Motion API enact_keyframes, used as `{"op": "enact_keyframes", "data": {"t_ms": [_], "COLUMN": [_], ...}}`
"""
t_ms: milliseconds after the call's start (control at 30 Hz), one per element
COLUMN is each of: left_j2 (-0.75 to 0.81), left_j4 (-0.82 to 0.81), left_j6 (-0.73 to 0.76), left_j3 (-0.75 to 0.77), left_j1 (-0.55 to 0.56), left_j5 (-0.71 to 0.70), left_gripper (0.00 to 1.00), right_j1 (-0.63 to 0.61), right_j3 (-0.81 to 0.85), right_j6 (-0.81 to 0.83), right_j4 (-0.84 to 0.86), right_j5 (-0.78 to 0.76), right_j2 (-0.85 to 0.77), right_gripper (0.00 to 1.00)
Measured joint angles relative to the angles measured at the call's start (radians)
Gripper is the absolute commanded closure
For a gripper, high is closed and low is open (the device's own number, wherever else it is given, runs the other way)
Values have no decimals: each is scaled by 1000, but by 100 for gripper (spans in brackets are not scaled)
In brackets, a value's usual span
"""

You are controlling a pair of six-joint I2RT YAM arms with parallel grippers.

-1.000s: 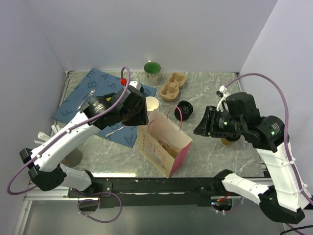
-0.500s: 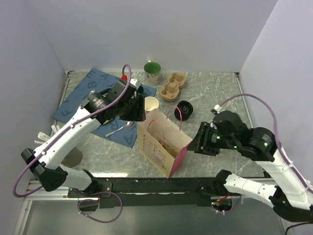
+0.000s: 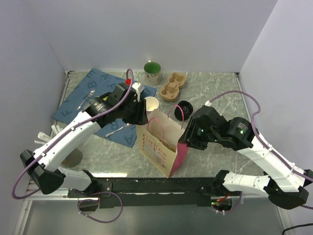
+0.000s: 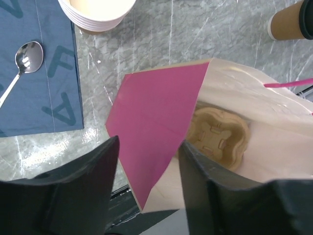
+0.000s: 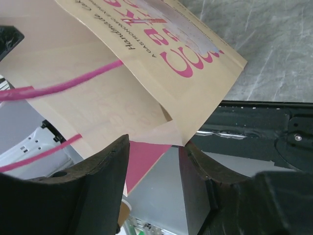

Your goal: Pack the takeout coffee

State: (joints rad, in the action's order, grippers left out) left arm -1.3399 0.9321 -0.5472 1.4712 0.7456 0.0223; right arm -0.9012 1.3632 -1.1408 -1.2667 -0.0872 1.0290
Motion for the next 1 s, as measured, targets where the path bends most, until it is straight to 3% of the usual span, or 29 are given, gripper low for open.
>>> {"op": "enact_keyframes", "data": {"t_ms": [400, 700, 733, 833, 867, 933, 1000], "left_j2": [40, 49, 49, 49, 49, 49, 49], "left_j4": [3, 0, 0, -2, -5, -13, -15], "left_j6": [-12, -26, -26, -26, -25, -23, -21], "left_j3": [-17, -34, -34, -35, -37, -45, -54], "left_j1": [0, 0, 0, 0, 0, 0, 0], "left_j5": [-1, 9, 9, 16, 19, 24, 31], "left_gripper": [51, 51, 51, 60, 64, 79, 93], "right_j1": [-3, -23, -24, -24, -24, -24, -24], "right_j3": [111, 21, 9, 3, 3, 7, 31], "right_j6": [-22, -71, -74, -74, -70, -59, -43], "right_j4": [-64, -72, -74, -78, -78, -83, -93], "right_j5": [-64, -42, -42, -50, -55, -75, -103], "right_j2": [6, -13, -12, -6, -5, 3, 23], "right_gripper": [43, 44, 46, 73, 90, 99, 100]}}
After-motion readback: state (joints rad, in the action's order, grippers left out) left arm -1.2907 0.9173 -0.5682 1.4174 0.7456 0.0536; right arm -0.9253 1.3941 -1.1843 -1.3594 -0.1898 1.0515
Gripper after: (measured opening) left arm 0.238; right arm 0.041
